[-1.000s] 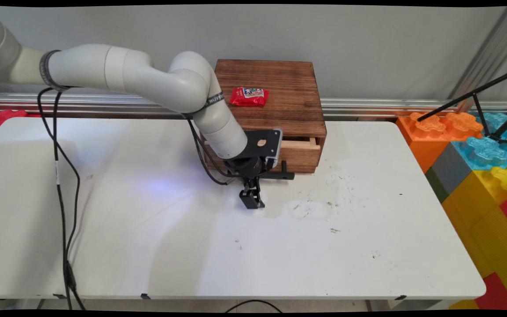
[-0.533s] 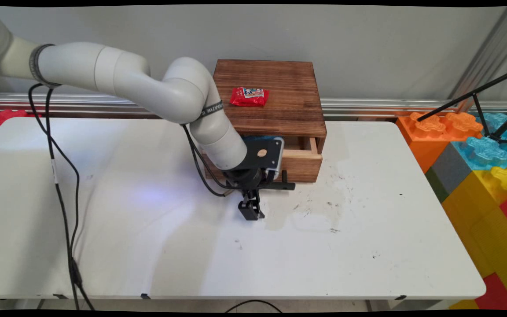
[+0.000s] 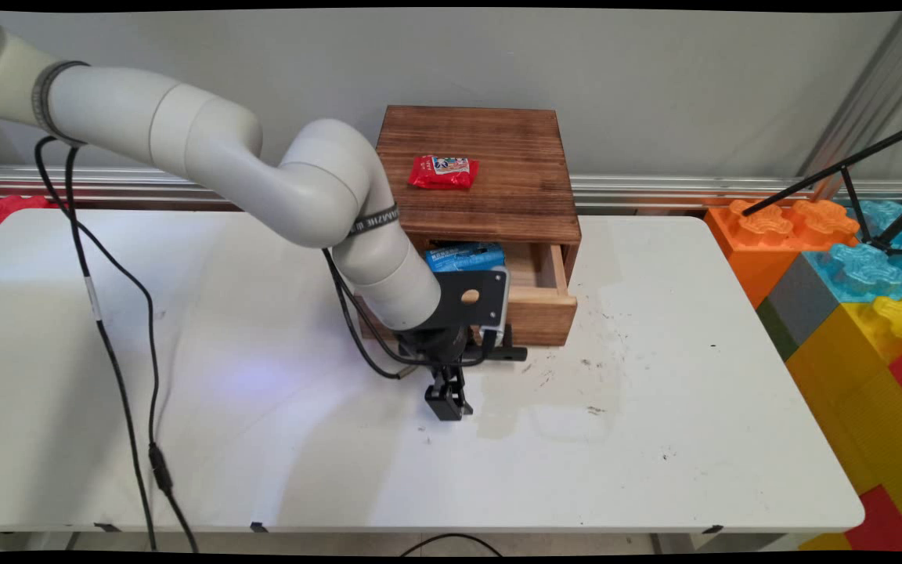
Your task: Open the drawer
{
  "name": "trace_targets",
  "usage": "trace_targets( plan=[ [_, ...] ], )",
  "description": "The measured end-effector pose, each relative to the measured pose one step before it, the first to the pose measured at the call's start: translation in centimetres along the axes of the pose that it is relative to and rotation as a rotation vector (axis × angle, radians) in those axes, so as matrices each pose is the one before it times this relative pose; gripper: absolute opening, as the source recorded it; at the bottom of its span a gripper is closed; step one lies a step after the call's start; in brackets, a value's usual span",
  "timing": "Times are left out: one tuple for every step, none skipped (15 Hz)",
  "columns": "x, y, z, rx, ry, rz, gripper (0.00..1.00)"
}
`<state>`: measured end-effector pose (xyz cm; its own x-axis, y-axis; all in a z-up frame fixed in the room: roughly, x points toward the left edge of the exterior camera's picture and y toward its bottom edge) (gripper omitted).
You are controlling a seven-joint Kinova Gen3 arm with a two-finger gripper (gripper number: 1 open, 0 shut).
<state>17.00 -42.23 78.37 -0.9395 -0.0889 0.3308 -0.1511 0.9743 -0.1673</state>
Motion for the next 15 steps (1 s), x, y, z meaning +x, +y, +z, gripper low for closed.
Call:
trace_targets(
  plan=[
    [0.18,0.527,-0.117,-0.0009,-0.00134,-0.00629,1.0],
    [0.158,0.501,-0.122,-0.00067,-0.00129,-0.00572,1.0],
    [0.136,0.451,-0.096,-0.00101,-0.00066,-0.00478,1.0],
    [0.143,0.496,-0.11,-0.00083,-0.00051,-0.00483,1.0],
    [0.135,0.478,-0.12,-0.00061,0.00044,-0.00386,1.0],
    [0.107,0.424,-0.13,-0.00062,0.00063,-0.00217,1.0],
    [0.116,0.48,-0.153,-0.0011,0.00123,-0.00212,1.0],
    [0.098,0.498,-0.183,-0.00121,0.00101,-0.00119,1.0],
    [0.072,0.496,-0.187,-0.00197,0.00075,-0.00105,1.0],
    [0.086,0.436,-0.174,-0.0019,0.00132,0.0002,1.0],
    [0.063,0.528,-0.212,-0.00249,0.0013,-0.0003,1.0],
    [0.077,0.507,-0.2,-0.00271,0.00136,0.00091,1.0],
    [0.092,0.443,-0.147,-0.00307,0.00113,0.00201,1.0],
    [0.031,0.508,-0.182,-0.00275,0.0007,0.00094,1.0],
    [0.017,0.517,-0.162,-0.00312,0.00059,0.00169,1.0]
  ],
)
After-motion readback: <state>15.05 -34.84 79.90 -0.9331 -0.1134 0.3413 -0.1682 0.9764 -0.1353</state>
